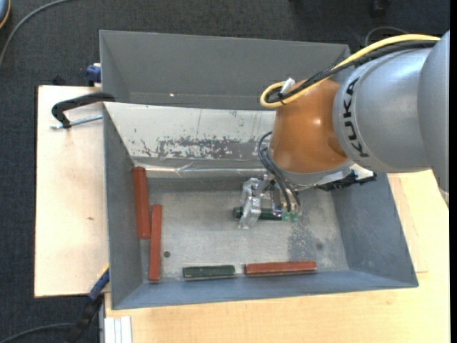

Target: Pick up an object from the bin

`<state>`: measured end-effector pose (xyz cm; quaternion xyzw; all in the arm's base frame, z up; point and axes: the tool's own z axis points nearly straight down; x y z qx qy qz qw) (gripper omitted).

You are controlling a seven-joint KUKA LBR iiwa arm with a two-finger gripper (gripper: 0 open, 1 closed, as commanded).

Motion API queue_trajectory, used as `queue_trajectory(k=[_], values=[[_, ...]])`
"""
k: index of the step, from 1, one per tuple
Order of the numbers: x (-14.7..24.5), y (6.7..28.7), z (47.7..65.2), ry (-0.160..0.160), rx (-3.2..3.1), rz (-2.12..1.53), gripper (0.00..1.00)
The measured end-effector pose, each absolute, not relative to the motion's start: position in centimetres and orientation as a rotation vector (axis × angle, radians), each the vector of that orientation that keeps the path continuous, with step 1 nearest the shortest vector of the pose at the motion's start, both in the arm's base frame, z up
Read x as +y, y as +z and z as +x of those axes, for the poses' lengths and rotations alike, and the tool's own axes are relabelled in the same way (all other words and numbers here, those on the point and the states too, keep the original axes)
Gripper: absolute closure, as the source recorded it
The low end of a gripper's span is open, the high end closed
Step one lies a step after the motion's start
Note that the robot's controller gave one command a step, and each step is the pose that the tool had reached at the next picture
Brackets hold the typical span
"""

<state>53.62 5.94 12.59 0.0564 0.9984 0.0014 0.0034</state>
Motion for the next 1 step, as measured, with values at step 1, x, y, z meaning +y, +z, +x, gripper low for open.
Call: queue_trajectory(k=[1], values=[[6.04,18.83,53.86,0.004,3.128,0.174,1.0]])
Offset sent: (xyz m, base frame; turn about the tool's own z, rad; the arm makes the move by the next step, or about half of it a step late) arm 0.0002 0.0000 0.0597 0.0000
